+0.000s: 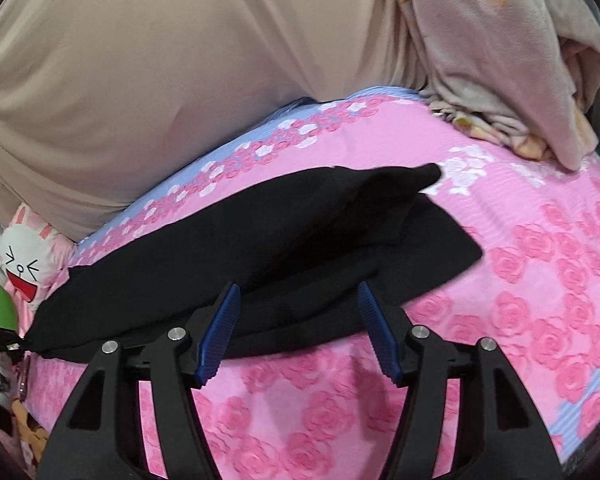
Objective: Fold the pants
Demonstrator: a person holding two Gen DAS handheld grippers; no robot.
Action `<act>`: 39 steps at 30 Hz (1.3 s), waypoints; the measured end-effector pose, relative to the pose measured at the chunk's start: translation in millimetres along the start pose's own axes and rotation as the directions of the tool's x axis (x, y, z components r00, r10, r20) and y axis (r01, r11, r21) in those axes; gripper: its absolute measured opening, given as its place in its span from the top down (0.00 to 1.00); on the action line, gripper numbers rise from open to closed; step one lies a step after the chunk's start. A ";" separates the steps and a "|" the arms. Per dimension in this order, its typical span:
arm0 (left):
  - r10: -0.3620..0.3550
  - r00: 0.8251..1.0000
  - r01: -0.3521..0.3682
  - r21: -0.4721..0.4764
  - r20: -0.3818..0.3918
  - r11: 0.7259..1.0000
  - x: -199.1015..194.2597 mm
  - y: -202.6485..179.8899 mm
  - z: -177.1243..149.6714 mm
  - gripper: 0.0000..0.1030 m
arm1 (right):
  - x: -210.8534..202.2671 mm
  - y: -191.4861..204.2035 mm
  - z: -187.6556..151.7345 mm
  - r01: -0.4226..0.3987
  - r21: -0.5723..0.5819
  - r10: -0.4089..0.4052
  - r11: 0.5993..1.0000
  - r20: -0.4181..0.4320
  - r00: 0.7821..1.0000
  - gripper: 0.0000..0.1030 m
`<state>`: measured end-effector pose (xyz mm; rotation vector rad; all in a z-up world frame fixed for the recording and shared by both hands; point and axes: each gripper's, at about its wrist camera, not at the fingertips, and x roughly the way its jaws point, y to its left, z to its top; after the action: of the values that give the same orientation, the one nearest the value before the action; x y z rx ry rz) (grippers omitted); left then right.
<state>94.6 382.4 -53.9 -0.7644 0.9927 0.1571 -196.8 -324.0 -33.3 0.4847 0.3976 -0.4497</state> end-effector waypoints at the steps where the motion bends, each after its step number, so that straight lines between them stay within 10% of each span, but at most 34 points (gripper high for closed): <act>1: 0.005 1.000 -0.005 0.006 0.002 1.000 1.0 -2.7 1.1 0.94 | 6.6 -0.1 4.3 -0.005 0.011 0.005 1.000 -0.009 1.000 0.34; 5: 0.019 1.000 -0.019 0.020 -0.011 1.000 5.4 -5.9 8.0 0.94 | 38.3 -11.5 24.5 0.002 0.104 0.002 0.995 -0.037 0.999 0.33; 8: 0.022 1.000 -0.022 0.030 -0.014 0.999 0.5 -5.9 10.7 0.94 | 45.9 -8.6 51.7 0.007 0.114 -0.006 0.994 -0.005 1.000 0.97; 13: 0.047 0.999 -0.047 0.080 0.000 0.996 -13.9 -14.5 14.3 0.94 | -35.5 21.2 68.8 -0.090 -0.034 0.095 0.995 0.250 0.964 0.97; 17: 0.081 0.996 -0.078 0.104 -0.029 0.992 -1.0 -9.6 10.7 0.93 | 28.5 -31.6 16.4 0.120 0.000 -0.120 0.993 -0.084 0.989 0.97; 24: 0.117 0.993 -0.114 0.110 -0.024 0.987 5.6 -6.1 6.3 0.89 | 31.0 -38.8 2.6 0.103 0.053 -0.096 0.993 -0.108 0.989 0.89; 30: 0.160 0.982 -0.174 0.156 0.099 0.972 -29.7 -19.3 -12.6 0.86 | 19.3 -53.0 17.3 0.051 0.161 -0.042 0.986 -0.058 0.997 0.33; 34: 0.032 0.982 -0.080 0.257 0.186 0.963 -75.8 -60.1 -30.3 0.87 | 24.5 -69.4 28.2 -0.036 0.266 0.052 0.963 -0.051 0.997 0.32; 38: -0.056 0.986 -0.009 0.380 0.160 0.925 -68.3 -125.3 -40.9 0.83 | 32.8 -52.8 51.5 0.029 0.187 -0.025 0.982 -0.026 0.999 0.86; 39: -0.060 0.989 0.000 0.401 0.137 0.916 -58.5 -139.1 -44.7 0.83 | 21.3 -40.0 57.9 0.020 0.140 -0.025 0.990 0.035 0.999 0.87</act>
<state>93.4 264.0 49.8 -0.3850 0.8357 -0.0197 -184.2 -392.6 -10.2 0.6074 0.3374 -0.5102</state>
